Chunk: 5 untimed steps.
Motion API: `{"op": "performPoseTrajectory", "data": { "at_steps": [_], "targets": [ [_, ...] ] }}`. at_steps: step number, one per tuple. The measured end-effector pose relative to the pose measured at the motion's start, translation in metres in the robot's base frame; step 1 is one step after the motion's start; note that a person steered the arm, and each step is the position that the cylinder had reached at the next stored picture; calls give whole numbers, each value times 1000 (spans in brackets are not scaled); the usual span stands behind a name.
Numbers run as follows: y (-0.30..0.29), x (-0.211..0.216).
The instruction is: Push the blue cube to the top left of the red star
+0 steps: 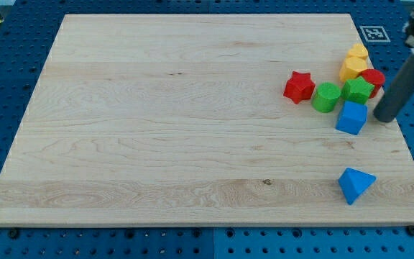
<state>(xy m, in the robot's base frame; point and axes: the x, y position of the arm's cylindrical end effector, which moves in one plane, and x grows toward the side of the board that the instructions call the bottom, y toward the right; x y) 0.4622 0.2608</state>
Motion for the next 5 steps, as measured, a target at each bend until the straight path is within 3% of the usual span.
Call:
{"op": "performPoseTrajectory", "data": {
  "at_steps": [2,4,5],
  "targets": [
    [-97,8],
    [-61,28],
    [-86,35]
  ]
}}
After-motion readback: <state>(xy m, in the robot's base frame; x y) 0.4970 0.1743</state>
